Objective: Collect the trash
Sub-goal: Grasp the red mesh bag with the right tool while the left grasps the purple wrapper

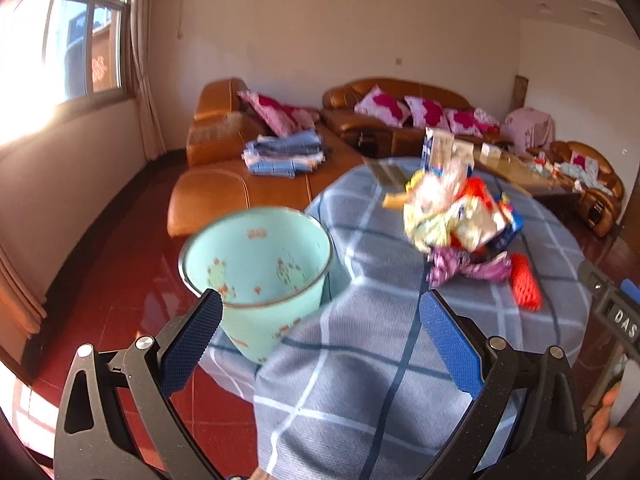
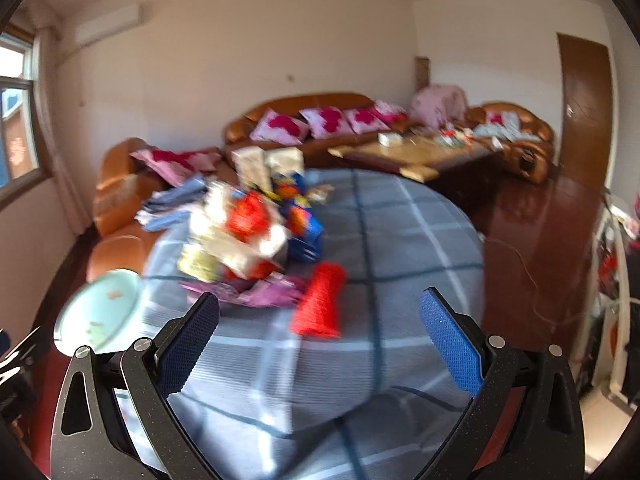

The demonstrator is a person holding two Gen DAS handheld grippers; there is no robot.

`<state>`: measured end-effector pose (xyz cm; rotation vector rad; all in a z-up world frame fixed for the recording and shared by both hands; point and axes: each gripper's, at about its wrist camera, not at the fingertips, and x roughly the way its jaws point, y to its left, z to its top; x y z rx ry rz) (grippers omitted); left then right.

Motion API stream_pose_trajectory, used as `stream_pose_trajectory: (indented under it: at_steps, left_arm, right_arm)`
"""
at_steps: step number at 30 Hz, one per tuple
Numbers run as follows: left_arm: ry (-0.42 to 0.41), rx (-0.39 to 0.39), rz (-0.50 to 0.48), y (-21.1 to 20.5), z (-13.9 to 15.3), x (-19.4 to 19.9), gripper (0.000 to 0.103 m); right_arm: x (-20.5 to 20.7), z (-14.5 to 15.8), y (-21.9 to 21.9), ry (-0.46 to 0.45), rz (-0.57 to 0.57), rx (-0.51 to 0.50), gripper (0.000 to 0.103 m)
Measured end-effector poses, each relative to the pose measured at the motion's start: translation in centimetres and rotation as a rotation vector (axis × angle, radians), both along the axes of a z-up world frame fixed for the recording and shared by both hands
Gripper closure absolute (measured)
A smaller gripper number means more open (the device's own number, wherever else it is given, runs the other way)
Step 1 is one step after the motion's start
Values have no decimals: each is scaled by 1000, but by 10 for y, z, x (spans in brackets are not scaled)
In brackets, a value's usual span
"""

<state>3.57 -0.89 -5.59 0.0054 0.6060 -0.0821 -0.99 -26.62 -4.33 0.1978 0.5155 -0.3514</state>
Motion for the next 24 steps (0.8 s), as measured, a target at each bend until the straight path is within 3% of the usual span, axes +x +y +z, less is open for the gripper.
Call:
stream_pose_trajectory:
  at_steps: [8,10,14,17,19,21,24]
  left_arm:
    - [140,-16,-30,-6,-45,32,6]
    - [141,-3,-66,-15,-48,41,6]
    - [116,46,-151,-43,-46,58,7]
    - [111,30,-225,-66,-44,79,7]
    - [109,24,-253,-82,-46,94,7]
    - [125,15,-275,-98,-51,109,12]
    - [165,-4,-320,-119,-59,125,22]
  right_arm:
    - [39,-36,-34,99,-3,39,7]
    - [52,-43,-38,112,19,53,22]
    - [75,-55,-41,149,46,81,27]
    - [89,-66,-42,191,75,95,32]
    - [95,-74,-45,225,104,128,58]
    - [97,-82,-52,244,138,186,76]
    - [89,-77,-58,214,140,198,79]
